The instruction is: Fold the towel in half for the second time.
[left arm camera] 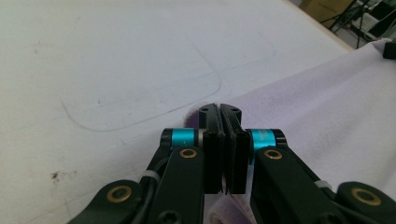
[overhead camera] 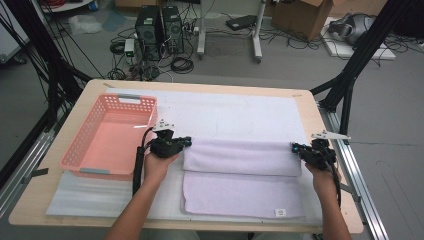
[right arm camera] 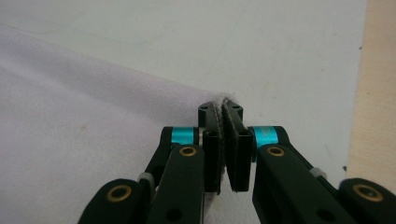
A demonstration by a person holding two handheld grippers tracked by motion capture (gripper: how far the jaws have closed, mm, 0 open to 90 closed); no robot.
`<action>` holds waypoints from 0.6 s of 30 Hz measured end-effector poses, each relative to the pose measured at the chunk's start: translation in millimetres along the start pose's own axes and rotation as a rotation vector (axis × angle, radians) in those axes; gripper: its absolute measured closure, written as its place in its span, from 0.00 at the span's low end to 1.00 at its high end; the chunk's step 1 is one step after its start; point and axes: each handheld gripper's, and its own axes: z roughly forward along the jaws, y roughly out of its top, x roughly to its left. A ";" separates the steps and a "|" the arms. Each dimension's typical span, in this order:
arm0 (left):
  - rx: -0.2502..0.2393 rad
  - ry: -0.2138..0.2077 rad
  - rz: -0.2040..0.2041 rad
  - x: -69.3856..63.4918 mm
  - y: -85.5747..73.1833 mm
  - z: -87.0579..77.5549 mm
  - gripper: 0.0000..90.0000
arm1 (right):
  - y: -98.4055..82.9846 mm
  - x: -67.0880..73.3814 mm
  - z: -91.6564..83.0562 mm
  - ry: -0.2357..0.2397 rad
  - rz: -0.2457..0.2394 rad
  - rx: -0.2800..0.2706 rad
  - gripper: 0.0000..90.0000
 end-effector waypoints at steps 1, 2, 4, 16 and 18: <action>-0.012 -0.010 0.007 -3.6 -0.8 -4.4 0.97 | -1.6 1.1 -3.8 0.001 -0.005 -0.014 0.97; -0.023 -0.018 0.013 -7.1 -2.4 -8.5 0.97 | -4.0 3.1 -8.8 0.006 -0.005 -0.028 0.97; -0.038 -0.032 0.035 -13.1 -6.2 -17.2 0.97 | -9.0 7.2 -17.8 0.006 -0.016 -0.053 0.97; -0.094 -0.089 0.026 -38.8 -50.7 -59.0 0.96 | -48.3 36.4 -67.9 0.028 -0.036 -0.137 0.97; -0.094 -0.091 0.036 -43.4 -56.1 -65.2 0.96 | -54.9 39.7 -72.5 0.028 -0.037 -0.139 0.97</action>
